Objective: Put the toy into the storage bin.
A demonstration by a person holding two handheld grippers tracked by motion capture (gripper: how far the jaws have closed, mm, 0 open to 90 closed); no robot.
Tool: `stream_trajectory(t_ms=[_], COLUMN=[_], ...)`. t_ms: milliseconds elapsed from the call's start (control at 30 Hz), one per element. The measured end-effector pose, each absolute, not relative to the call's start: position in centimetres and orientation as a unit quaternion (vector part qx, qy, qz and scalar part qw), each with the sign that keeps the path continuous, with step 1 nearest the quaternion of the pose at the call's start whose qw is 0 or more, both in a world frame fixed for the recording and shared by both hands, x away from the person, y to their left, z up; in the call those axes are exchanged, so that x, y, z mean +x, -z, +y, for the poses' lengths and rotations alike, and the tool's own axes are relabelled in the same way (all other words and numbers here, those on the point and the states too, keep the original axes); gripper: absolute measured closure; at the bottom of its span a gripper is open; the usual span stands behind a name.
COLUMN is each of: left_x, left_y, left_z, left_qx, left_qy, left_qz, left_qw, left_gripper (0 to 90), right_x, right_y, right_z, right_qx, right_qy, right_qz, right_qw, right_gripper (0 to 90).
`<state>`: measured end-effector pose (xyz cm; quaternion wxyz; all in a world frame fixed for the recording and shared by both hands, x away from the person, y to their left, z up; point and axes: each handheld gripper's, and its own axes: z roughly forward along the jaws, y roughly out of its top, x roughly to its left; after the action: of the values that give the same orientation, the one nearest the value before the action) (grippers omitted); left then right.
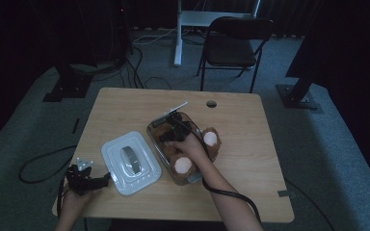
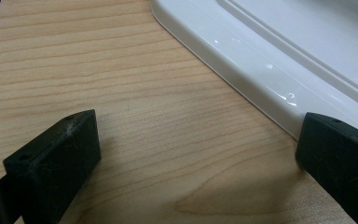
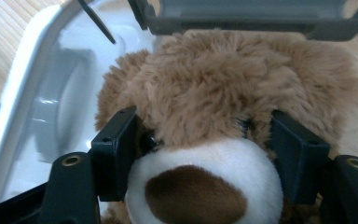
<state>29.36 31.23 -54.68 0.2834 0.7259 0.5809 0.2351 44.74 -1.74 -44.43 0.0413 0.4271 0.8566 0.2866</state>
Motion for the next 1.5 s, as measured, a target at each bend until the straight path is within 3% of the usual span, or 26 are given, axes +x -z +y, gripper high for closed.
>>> stream_trajectory(t_ms=[333, 467, 900, 1033, 1500], left_x=[29.4, 29.4, 29.4, 29.4, 29.4], left_y=[54.7, 54.7, 54.7, 54.7, 54.7], left_z=[31.2, 31.2, 31.2, 31.2, 31.2], left_qx=[0.726, 0.726, 0.726, 0.726, 0.726], left_qy=[-0.235, -0.235, -0.236, -0.236, -0.235], left_qz=[0.581, 0.581, 0.581, 0.581, 0.581], left_qw=[0.283, 0.283, 0.284, 0.284, 0.283], left_gripper=[0.3, 0.3, 0.3, 0.3, 0.3], right_x=[44.4, 44.1, 39.9, 39.1, 34.5], right_y=[43.8, 42.6, 38.1, 37.6, 37.0], right_z=[-1.8, -2.7, -4.5, -5.7, -10.8], right_qx=[0.431, 0.44, 0.379, 0.369, 0.353], right_qy=[-0.291, -0.318, -0.396, -0.415, -0.433], right_qz=[0.853, 0.839, 0.834, 0.831, 0.828], right_qw=[0.052, 0.036, 0.061, 0.035, 0.054], right_gripper=[30.0, 31.5, 33.2, 36.1, 49.1])
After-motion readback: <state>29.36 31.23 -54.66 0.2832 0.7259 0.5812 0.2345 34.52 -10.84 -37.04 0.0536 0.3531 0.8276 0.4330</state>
